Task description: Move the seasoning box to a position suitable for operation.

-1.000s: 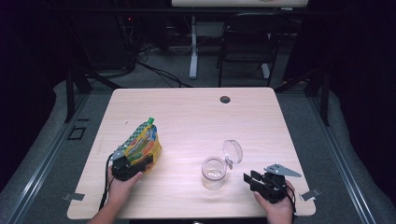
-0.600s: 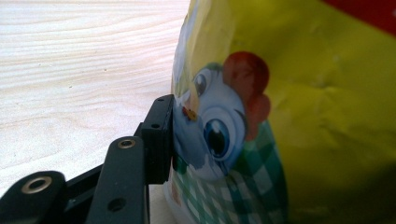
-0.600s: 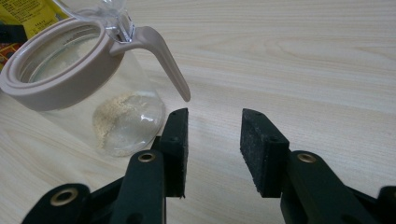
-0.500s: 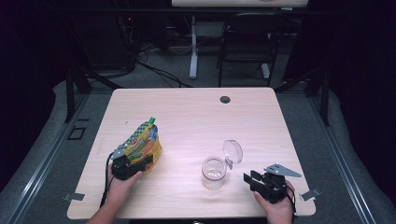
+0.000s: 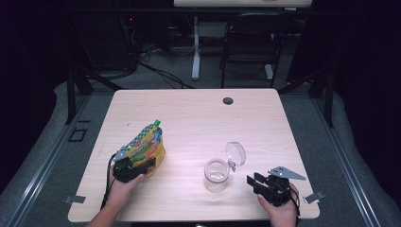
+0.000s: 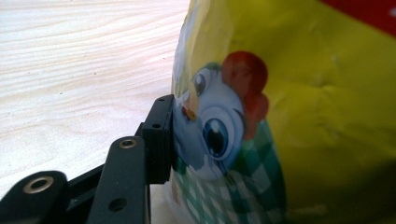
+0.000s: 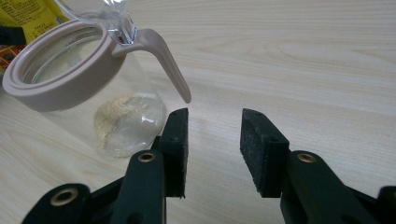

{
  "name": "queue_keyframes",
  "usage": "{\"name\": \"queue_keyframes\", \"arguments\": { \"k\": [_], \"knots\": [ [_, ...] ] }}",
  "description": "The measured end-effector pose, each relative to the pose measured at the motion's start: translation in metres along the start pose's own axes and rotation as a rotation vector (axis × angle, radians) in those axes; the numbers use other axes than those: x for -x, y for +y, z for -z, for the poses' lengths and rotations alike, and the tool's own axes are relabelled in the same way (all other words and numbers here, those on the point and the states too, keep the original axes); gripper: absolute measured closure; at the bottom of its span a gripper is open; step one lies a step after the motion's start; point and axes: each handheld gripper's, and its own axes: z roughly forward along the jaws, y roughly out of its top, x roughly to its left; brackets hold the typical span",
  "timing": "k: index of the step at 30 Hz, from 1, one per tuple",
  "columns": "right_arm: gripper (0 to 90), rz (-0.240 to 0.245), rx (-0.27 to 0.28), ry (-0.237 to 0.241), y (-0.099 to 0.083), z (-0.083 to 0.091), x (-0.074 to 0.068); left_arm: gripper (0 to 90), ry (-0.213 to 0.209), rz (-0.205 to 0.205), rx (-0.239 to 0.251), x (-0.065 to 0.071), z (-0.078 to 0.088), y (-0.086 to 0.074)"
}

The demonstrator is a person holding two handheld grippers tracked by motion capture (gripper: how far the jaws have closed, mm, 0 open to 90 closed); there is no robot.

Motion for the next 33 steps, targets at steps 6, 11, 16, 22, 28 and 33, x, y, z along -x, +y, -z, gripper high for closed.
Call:
{"name": "queue_keyframes", "arguments": {
  "k": [6, 11, 16, 22, 28, 33],
  "knots": [
    [62.4, -0.001, 0.003, 0.000, 0.000, 0.001, 0.001, 54.3, 0.003, -0.014, 0.011, 0.003, 0.002, 0.001],
    [62.4, 0.006, 0.003, 0.000, 0.001, 0.002, 0.000, 54.3, -0.005, -0.029, 0.014, 0.007, 0.007, 0.005],
    [62.4, 0.006, 0.009, 0.000, 0.001, 0.003, 0.000, 54.3, 0.001, -0.080, 0.019, 0.014, 0.012, 0.008],
    [62.5, 0.004, 0.021, 0.005, 0.002, 0.005, -0.002, 54.4, -0.001, -0.120, 0.019, 0.020, 0.016, 0.010],
    [63.7, 0.017, 0.024, 0.008, 0.003, 0.004, -0.005, 54.4, -0.001, -0.139, 0.024, 0.025, 0.017, 0.010],
    [67.7, 0.027, 0.010, 0.012, 0.004, 0.001, -0.008, 54.4, 0.001, -0.163, 0.018, 0.029, 0.020, 0.011]
  ]
}}
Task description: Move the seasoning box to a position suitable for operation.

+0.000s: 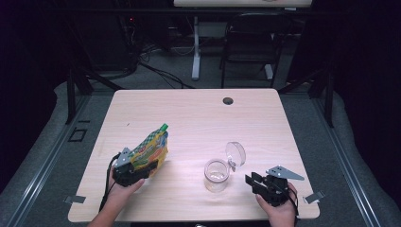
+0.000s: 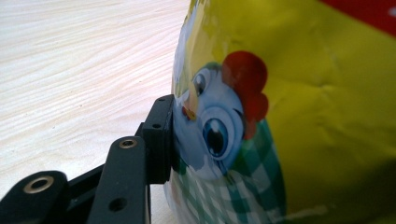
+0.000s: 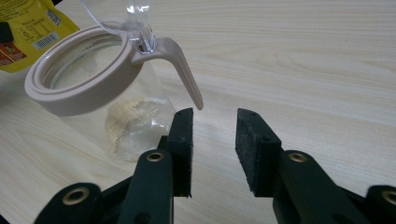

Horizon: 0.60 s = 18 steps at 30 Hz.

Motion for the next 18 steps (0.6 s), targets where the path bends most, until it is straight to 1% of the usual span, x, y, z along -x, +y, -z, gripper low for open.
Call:
{"name": "queue_keyframes", "arguments": {
  "k": [3, 5, 6, 7, 8, 9, 10, 12, 13, 14, 16, 18],
  "knots": [
    [67.8, 0.001, 0.004, 0.009, 0.001, 0.000, -0.002, 54.4, 0.004, -0.012, -0.006, 0.002, 0.001, 0.000],
    [67.8, 0.009, 0.012, 0.012, 0.002, 0.000, -0.004, 54.4, 0.012, -0.036, -0.010, 0.004, 0.003, 0.001],
    [67.8, 0.009, 0.012, 0.012, 0.002, 0.000, -0.004, 54.4, 0.012, -0.036, -0.010, 0.004, 0.003, 0.001],
    [67.8, 0.014, 0.013, 0.014, 0.002, 0.000, -0.005, 54.4, 0.018, -0.041, -0.010, 0.005, 0.003, 0.001],
    [67.8, 0.015, 0.020, 0.021, 0.003, 0.001, -0.007, 54.4, 0.029, -0.058, -0.012, 0.007, 0.004, 0.001],
    [67.8, 0.015, 0.025, 0.028, 0.003, 0.001, -0.008, 54.4, 0.029, -0.058, -0.012, 0.007, 0.004, 0.001],
    [67.7, 0.020, 0.024, 0.030, 0.004, 0.001, -0.009, 54.4, 0.040, -0.073, -0.015, 0.008, 0.006, 0.001],
    [67.4, 0.024, 0.028, 0.040, 0.004, 0.002, -0.010, 54.4, 0.054, -0.089, -0.017, 0.010, 0.006, 0.001],
    [67.4, 0.024, 0.028, 0.040, 0.004, 0.002, -0.010, 54.4, 0.054, -0.089, -0.017, 0.010, 0.006, 0.001],
    [66.9, 0.029, 0.030, 0.045, 0.005, 0.002, -0.011, 54.4, 0.071, -0.110, -0.022, 0.012, 0.006, 0.002],
    [66.4, 0.034, 0.028, 0.055, 0.005, 0.002, -0.011, 54.4, 0.083, -0.129, -0.030, 0.013, 0.006, 0.002],
    [66.0, 0.036, 0.029, 0.058, 0.005, 0.002, -0.012, 54.4, 0.086, -0.136, -0.034, 0.014, 0.007, 0.002]
  ]
}}
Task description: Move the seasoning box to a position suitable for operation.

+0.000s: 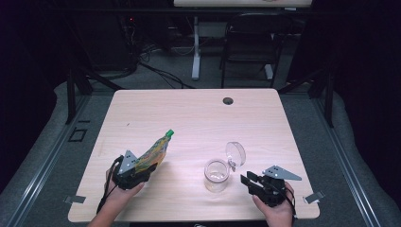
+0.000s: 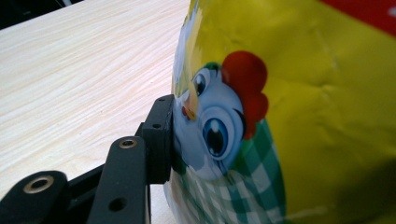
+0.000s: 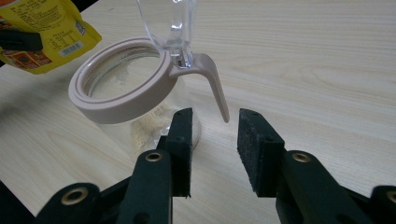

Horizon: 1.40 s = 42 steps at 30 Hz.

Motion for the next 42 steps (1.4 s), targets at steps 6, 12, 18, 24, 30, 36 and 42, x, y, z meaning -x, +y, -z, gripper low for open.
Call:
{"name": "queue_keyframes", "arguments": {
  "k": [6, 12, 18, 24, 30, 36, 42],
  "knots": [
    [67.4, 0.026, -0.001, 0.015, 0.000, -0.001, -0.004, 54.4, 0.043, -0.045, -0.009, 0.003, 0.002, 0.001],
    [66.7, 0.047, 0.012, 0.009, 0.001, 0.000, -0.006, 54.4, 0.060, -0.073, -0.020, 0.006, 0.003, 0.002],
    [64.5, 0.072, 0.031, 0.008, 0.002, 0.001, -0.010, 54.4, 0.072, -0.105, -0.026, 0.011, 0.003, 0.003],
    [61.9, 0.102, 0.031, -0.012, 0.003, 0.001, -0.012, 54.5, 0.093, -0.157, -0.038, 0.018, 0.001, 0.004],
    [62.1, 0.115, 0.037, -0.016, 0.004, 0.003, -0.015, 54.4, 0.108, -0.211, -0.051, 0.023, 0.001, 0.006],
    [63.8, 0.121, 0.021, -0.013, 0.003, 0.004, -0.015, 54.5, 0.123, -0.251, -0.056, 0.029, -0.001, 0.007],
    [66.6, 0.119, 0.036, -0.006, 0.004, 0.005, -0.017, 54.5, 0.135, -0.295, -0.070, 0.035, -0.003, 0.008]
  ]
}}
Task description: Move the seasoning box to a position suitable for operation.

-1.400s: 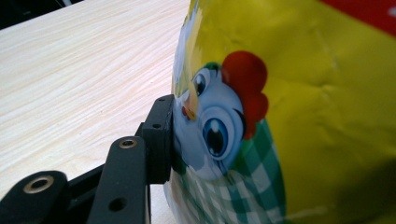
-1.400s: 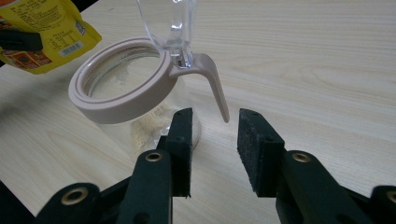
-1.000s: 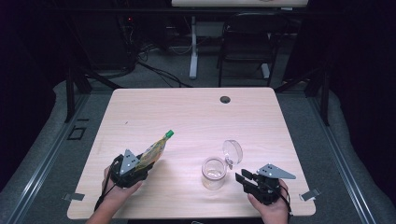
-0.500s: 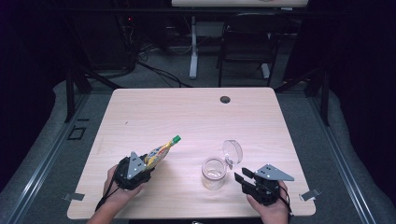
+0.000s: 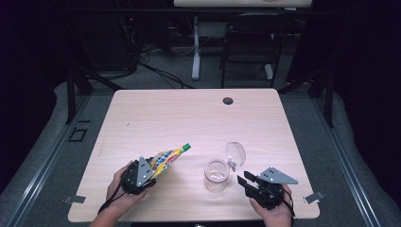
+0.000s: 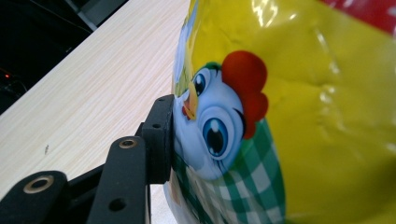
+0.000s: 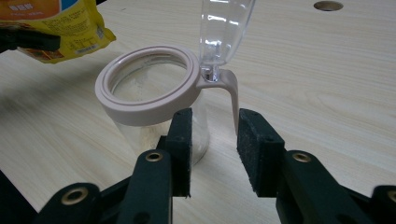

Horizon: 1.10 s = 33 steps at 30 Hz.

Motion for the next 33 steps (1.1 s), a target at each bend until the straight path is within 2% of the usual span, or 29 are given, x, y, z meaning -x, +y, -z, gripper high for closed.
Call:
{"name": "queue_keyframes", "arguments": {
  "k": [20, 27, 30, 33],
  "knots": [
    [69.4, 0.016, 0.005, 0.015, 0.001, 0.002, -0.002, 54.4, 0.058, -0.095, -0.017, 0.009, -0.001, 0.004],
    [69.5, 0.017, 0.008, 0.015, 0.000, 0.003, -0.003, 54.5, 0.060, -0.119, -0.018, 0.013, 0.000, 0.006],
    [69.4, 0.013, 0.008, 0.017, 0.000, 0.003, -0.002, 54.5, 0.071, -0.149, -0.017, 0.015, 0.000, 0.008],
    [69.3, 0.012, 0.010, 0.013, -0.001, 0.003, -0.001, 54.5, 0.074, -0.157, -0.019, 0.016, 0.000, 0.009]
  ]
}}
